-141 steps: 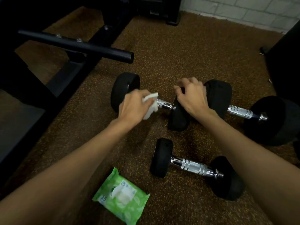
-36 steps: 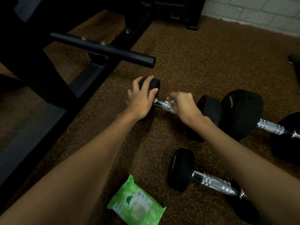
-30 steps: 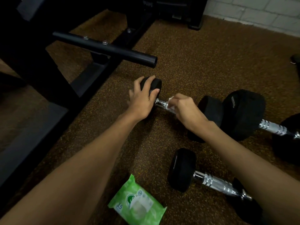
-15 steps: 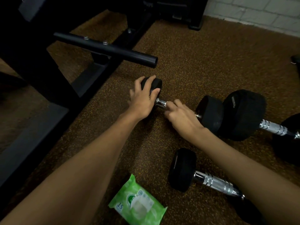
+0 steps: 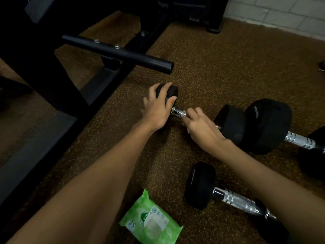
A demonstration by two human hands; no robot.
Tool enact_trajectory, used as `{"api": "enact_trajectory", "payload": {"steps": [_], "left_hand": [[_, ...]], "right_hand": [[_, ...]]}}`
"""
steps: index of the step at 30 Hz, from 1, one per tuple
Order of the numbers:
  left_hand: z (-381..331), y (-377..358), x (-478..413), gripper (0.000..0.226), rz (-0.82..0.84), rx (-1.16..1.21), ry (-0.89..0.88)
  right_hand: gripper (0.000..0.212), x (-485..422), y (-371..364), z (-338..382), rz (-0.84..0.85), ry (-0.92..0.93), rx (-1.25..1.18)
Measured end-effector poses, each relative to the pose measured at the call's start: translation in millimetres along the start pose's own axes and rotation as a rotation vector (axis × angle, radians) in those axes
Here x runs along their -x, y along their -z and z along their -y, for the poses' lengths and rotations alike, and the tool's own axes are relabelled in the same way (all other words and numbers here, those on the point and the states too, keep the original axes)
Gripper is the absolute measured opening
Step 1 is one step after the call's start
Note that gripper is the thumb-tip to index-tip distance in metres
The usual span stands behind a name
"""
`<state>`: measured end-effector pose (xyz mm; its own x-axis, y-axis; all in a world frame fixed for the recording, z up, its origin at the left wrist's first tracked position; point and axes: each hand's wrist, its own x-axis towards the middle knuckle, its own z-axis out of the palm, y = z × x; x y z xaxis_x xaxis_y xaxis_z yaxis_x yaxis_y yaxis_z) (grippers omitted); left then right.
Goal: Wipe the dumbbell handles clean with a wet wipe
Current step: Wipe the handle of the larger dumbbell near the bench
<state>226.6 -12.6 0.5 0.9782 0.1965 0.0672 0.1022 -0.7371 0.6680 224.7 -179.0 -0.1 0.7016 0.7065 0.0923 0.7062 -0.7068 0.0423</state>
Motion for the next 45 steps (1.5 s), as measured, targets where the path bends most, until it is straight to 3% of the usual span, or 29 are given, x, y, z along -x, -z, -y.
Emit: {"api": "enact_trajectory", "payload": {"steps": [2,7,13,19,25,31,36,45], "left_hand": [[-0.6,0.1,1.0,0.047,0.001,0.005,0.004],[-1.6,-0.1,0.6,0.047,0.008,0.015,0.017],[1.0,1.8,1.2,0.047,0.022,0.035,0.005],[1.8,3.4,2.4,0.047,0.030,0.065,-0.003],[-0.6,5.0,1.1,0.047,0.039,0.064,0.012],[-1.2,5.7,3.9,0.047,0.038,0.075,0.011],[0.3,6.2,4.5,0.046,0.035,0.079,0.006],[-0.5,5.6,3.5,0.046,0.031,0.082,0.013]], "right_hand": [[0.022,1.3,-0.6,-2.6,-0.026,-0.013,-0.043],[0.022,-26.4,2.6,-17.5,-0.129,-0.305,-0.327],[0.024,-57.6,1.4,-35.1,0.273,-0.640,-0.747],[0.020,-73.7,0.7,-34.0,0.364,-0.766,-0.930],[0.017,-67.9,-3.7,-29.5,0.183,-0.606,-0.840],[0.021,-52.7,5.4,-39.0,0.158,-0.373,-0.655],[0.016,-65.5,2.3,-39.5,0.277,-0.434,-0.620],[0.021,-64.1,9.4,-23.8,0.120,-0.332,-0.649]]}}
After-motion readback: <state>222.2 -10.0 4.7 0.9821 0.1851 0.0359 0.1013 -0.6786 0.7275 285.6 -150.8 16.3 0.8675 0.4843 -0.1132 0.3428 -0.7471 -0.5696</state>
